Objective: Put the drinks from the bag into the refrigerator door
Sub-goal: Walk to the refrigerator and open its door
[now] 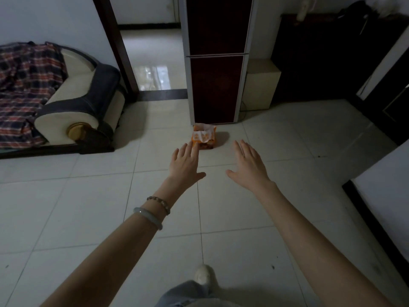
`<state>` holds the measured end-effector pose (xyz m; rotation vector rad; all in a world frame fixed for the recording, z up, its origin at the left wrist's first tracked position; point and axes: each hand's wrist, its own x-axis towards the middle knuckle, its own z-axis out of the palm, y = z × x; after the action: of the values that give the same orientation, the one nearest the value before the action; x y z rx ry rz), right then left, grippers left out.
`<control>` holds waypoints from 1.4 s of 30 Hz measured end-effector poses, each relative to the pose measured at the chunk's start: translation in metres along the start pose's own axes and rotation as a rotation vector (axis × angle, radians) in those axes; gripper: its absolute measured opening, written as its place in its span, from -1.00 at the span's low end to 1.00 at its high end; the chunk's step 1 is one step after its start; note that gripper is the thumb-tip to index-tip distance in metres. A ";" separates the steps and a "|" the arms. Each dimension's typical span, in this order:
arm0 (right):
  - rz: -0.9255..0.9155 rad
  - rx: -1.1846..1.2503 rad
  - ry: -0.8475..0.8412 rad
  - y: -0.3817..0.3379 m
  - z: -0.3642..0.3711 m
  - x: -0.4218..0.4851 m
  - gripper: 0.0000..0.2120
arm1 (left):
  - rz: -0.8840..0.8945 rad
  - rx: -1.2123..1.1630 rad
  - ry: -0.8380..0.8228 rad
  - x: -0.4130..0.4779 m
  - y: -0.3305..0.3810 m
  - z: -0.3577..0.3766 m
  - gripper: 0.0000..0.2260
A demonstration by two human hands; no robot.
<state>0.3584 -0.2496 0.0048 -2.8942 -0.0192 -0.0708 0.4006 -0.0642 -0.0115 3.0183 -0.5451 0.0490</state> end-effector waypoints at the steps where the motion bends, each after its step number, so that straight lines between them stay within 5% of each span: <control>1: 0.006 -0.006 0.001 0.001 0.001 0.017 -0.17 | -0.003 0.003 0.004 0.017 -0.005 0.000 -0.10; 42: -0.159 0.087 -0.073 0.138 -0.001 0.646 -0.19 | -0.124 -0.019 0.007 0.630 -0.107 0.035 -0.13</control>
<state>1.0061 -0.3793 0.0046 -2.8020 -0.2585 0.0067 1.0290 -0.1863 -0.0254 3.0248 -0.3553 0.0466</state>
